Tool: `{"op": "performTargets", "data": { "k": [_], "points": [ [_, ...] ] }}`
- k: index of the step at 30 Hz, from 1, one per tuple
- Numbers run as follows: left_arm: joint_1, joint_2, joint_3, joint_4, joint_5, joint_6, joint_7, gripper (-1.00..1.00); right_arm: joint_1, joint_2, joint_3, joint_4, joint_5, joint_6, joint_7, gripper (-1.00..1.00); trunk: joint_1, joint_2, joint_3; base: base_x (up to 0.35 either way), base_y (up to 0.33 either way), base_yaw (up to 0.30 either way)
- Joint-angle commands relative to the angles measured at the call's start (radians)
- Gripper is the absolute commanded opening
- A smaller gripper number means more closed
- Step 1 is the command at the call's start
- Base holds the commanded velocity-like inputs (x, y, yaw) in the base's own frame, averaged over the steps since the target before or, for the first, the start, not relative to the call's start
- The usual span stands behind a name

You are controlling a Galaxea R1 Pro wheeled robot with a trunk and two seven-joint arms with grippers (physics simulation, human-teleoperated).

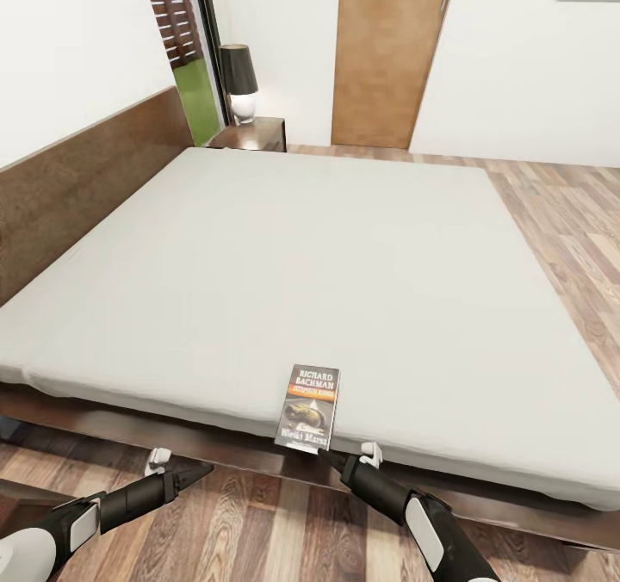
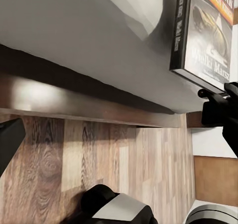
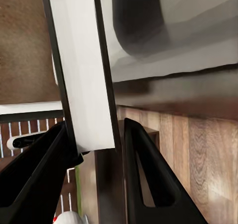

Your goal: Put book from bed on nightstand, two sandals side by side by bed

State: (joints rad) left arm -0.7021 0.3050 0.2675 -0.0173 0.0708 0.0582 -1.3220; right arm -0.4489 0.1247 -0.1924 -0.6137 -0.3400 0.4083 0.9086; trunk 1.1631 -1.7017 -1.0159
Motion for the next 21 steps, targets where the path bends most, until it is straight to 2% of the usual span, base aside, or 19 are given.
{"op": "performTargets", "data": {
  "k": [1, 13, 21],
  "points": [
    [0.000, 0.000, -0.005, 0.000, 0.007, 0.006, -0.003, 1.00, -0.001, 0.001, -0.005, 0.000, -0.003, 0.009, 0.002, -1.00, 0.000, 0.000, -0.001, 0.000, 0.000, 0.000],
    [0.000, 0.000, -0.005, 0.000, 0.007, 0.006, -0.003, 1.00, -0.001, 0.001, -0.005, 0.000, -0.003, 0.009, 0.003, -1.00, 0.000, 0.000, -0.001, 0.000, 0.000, 0.000],
    [0.000, 0.000, -0.005, 0.000, 0.007, 0.006, -0.003, 1.00, -0.001, 0.001, -0.004, 0.000, -0.003, 0.009, 0.003, -1.00, -0.031, 0.056, 0.024, 0.000, 0.000, 0.000]
  ]
}}
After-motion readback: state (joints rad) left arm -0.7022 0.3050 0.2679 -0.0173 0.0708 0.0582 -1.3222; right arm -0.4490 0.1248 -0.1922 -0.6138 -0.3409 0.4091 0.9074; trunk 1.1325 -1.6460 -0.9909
